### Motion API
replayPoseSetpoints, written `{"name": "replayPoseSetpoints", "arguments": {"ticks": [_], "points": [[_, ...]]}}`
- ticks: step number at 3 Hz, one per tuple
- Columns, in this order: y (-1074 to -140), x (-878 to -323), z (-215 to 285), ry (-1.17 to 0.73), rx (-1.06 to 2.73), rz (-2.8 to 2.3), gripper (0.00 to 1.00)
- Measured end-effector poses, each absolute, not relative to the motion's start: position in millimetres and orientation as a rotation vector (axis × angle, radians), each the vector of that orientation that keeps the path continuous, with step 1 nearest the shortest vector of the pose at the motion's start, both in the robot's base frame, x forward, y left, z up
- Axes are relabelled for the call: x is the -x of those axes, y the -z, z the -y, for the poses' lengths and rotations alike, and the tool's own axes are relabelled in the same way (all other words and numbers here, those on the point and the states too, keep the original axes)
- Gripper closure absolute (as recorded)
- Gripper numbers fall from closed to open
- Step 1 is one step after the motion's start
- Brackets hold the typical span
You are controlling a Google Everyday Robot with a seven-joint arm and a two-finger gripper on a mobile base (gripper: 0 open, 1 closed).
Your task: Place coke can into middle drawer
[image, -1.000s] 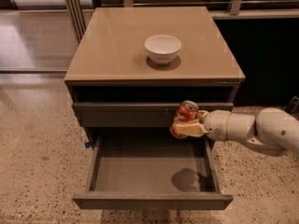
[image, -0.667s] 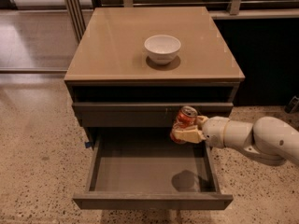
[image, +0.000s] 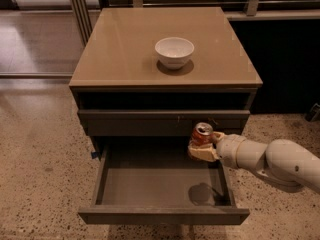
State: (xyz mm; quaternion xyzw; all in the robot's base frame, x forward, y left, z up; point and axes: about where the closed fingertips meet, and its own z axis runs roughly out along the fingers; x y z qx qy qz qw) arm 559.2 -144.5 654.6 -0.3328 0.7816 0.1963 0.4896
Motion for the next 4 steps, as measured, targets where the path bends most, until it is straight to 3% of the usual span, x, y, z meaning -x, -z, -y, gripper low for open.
{"name": "replayPoseSetpoints", "arguments": {"ticks": [2,4], "points": [[-642.8,-557.3,138.7,-0.489,0.776,-1.893,1.00],[-546.9,-540.4,116.8,-0.529,0.750,-1.953,1.00]]}}
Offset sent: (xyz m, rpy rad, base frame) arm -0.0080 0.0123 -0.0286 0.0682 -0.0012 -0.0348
